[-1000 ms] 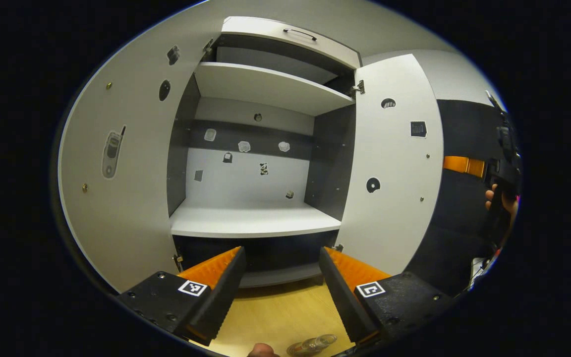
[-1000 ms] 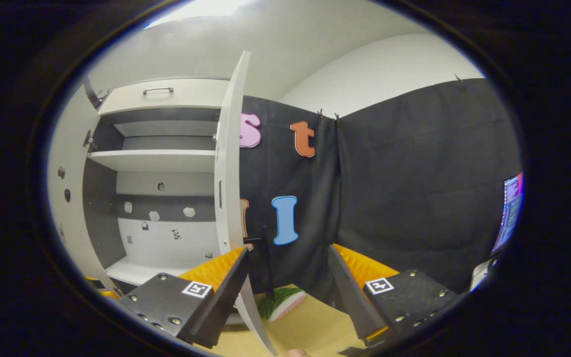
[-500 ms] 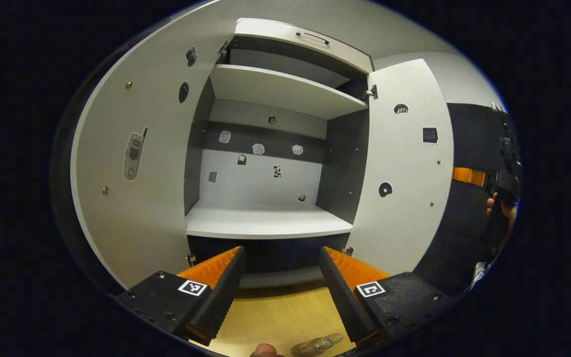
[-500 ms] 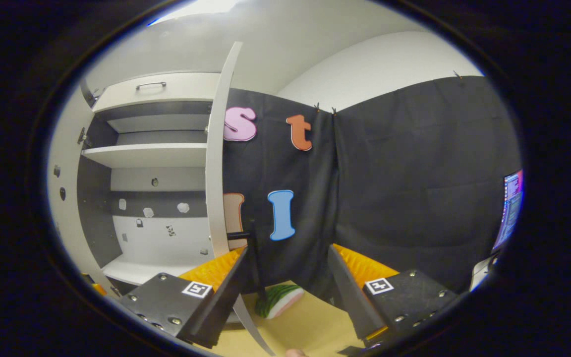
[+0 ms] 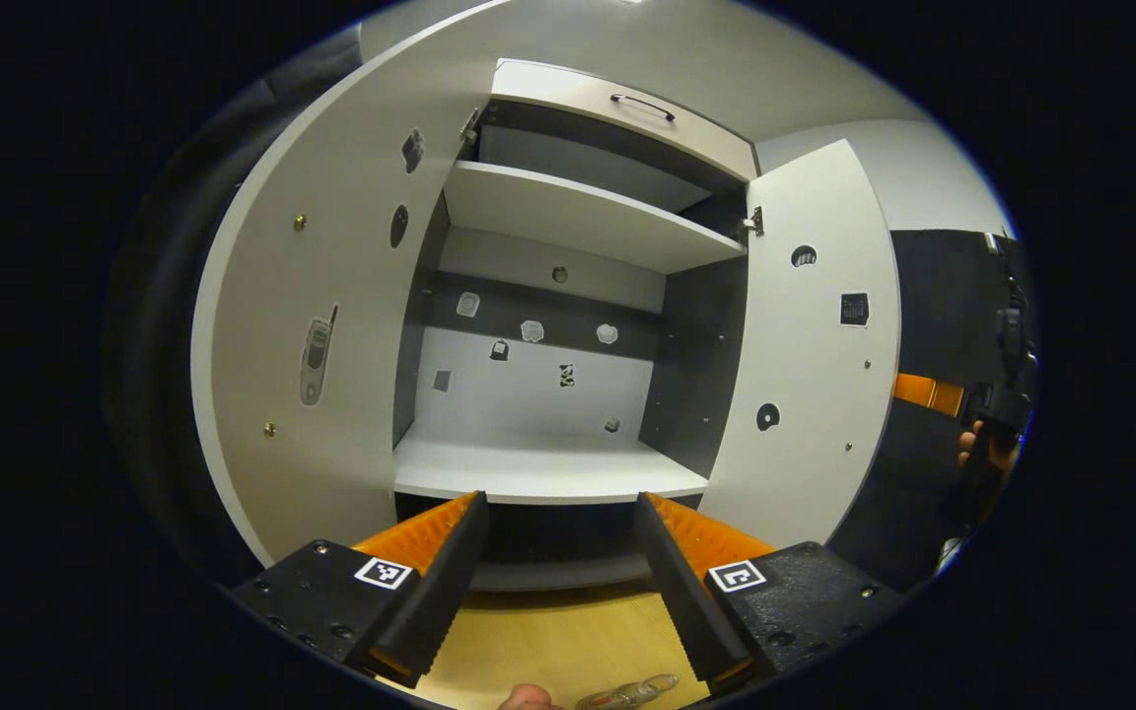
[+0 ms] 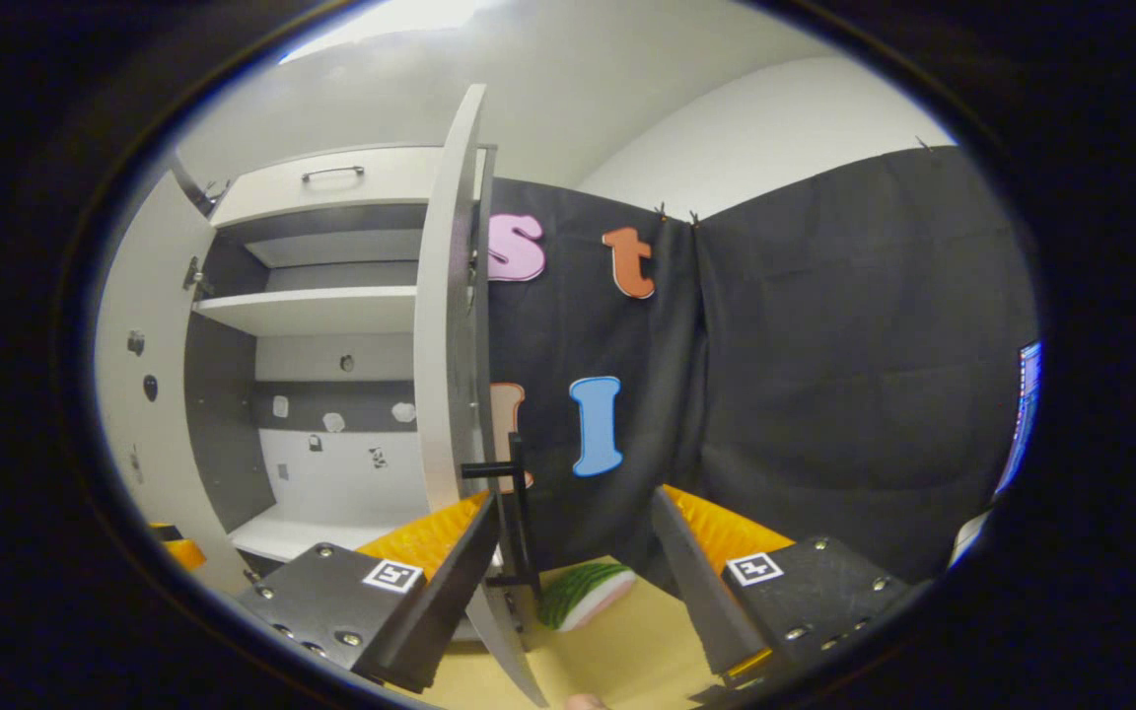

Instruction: Grasp the bottle in the cabinet with the left hand and place it on the coaster, then close the right door with the right hand and the left door with the left hand.

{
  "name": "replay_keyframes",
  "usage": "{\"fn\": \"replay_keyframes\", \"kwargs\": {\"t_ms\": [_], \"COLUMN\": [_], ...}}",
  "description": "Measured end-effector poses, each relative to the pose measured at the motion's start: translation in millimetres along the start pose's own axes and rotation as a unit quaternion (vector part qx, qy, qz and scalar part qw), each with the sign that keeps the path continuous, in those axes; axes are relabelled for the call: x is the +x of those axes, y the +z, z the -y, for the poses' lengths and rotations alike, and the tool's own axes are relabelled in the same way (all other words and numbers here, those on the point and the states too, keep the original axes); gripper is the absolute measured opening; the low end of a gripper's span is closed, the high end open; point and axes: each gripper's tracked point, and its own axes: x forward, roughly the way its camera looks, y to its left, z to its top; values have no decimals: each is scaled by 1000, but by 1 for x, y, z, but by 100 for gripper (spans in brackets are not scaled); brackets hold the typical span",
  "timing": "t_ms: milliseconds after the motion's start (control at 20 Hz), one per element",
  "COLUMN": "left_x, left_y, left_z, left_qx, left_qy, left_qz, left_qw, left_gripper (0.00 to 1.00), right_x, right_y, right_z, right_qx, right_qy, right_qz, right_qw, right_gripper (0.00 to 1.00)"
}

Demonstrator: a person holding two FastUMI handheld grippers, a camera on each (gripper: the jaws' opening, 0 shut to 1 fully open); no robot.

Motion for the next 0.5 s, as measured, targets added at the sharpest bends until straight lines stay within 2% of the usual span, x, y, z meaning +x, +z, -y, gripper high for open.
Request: {"fn": "replay_keyframes", "kwargs": {"t_ms": [150, 350, 450, 500], "left_x": [-5, -13, -20, -24], "left_y": [2, 6, 10, 12], "left_z": [-5, -18, -24, -28], "left_qx": [-1, 15, 20, 22], "left_qy": [11, 39, 50, 57], "left_qz": [4, 5, 8, 9], "left_qw": [1000, 999, 999, 998], "left_gripper": [94, 93, 94, 94], "right_x": [-2, -5, -4, -4], "right_y": [1, -3, -4, -5], "right_z": [-20, -55, -73, -81], "right_qx": [-9, 9, 13, 15], "right_qy": [22, 62, 82, 90], "right_qz": [-2, -9, -11, -12], "right_qw": [1000, 998, 996, 996], "right_gripper": [92, 92, 96, 92]}}
